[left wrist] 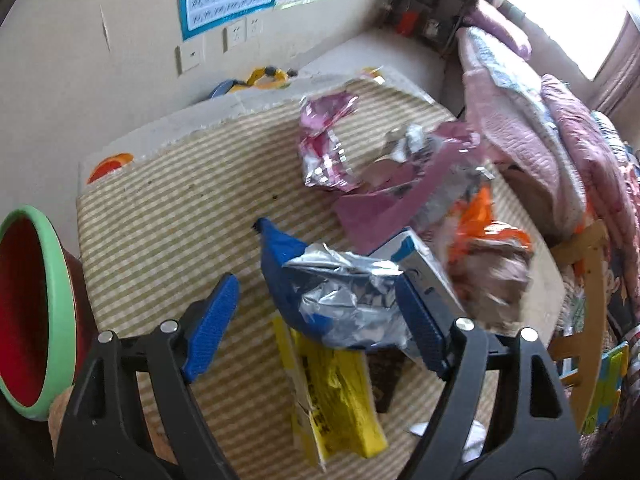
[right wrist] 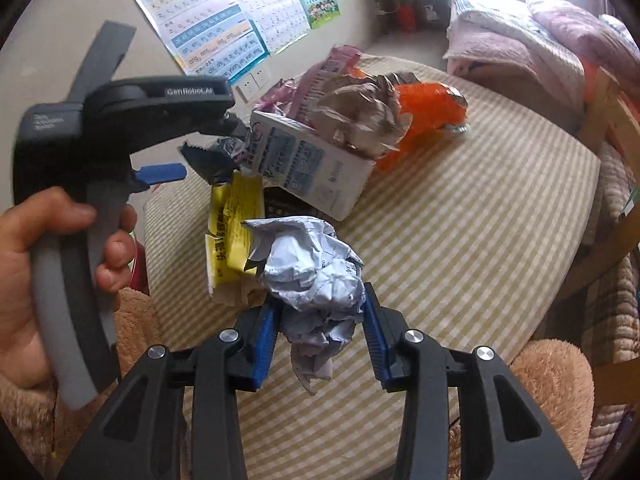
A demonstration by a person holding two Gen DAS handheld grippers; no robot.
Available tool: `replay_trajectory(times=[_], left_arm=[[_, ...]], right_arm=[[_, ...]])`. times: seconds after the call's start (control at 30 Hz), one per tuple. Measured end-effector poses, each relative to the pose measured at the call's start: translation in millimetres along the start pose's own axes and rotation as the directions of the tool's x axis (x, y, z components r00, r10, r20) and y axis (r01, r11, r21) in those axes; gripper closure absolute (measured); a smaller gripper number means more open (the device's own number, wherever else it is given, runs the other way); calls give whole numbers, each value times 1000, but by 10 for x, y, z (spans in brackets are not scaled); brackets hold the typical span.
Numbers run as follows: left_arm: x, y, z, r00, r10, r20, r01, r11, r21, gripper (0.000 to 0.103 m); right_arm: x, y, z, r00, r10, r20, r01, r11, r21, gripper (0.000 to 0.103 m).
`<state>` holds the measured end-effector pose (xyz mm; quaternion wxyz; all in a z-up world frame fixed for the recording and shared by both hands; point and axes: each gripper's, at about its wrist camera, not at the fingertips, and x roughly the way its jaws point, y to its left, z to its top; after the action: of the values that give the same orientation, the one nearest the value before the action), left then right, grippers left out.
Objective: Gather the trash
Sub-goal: 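Grasp the blue snack bag with the left gripper while the right holds the foil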
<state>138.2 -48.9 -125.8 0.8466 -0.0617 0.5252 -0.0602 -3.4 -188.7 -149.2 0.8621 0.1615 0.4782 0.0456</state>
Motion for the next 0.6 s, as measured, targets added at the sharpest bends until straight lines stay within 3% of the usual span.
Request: replay_trajectory(times=[0.07, 0.23, 0.27, 0.6], left_arm=[[72, 52, 6, 999, -20, -28, 19, 1000, -6, 44], [-1, 162, -6, 998, -58, -31, 58, 998, 3, 66], [-43, 206, -10, 997, -67, -30, 67, 998, 3, 74], [-490, 511, -113, 987, -161, 19, 161, 986, -43, 75]], right_arm=[[8, -46, -3, 1000, 7, -2, -7, 1000, 18, 65], [52, -90, 11, 1000, 18, -7, -18, 999, 40, 65], [57, -100, 11, 1000, 20, -6, -20, 999, 44, 65], [99, -178, 15, 1000, 25, -4, -25, 997, 69, 65]])
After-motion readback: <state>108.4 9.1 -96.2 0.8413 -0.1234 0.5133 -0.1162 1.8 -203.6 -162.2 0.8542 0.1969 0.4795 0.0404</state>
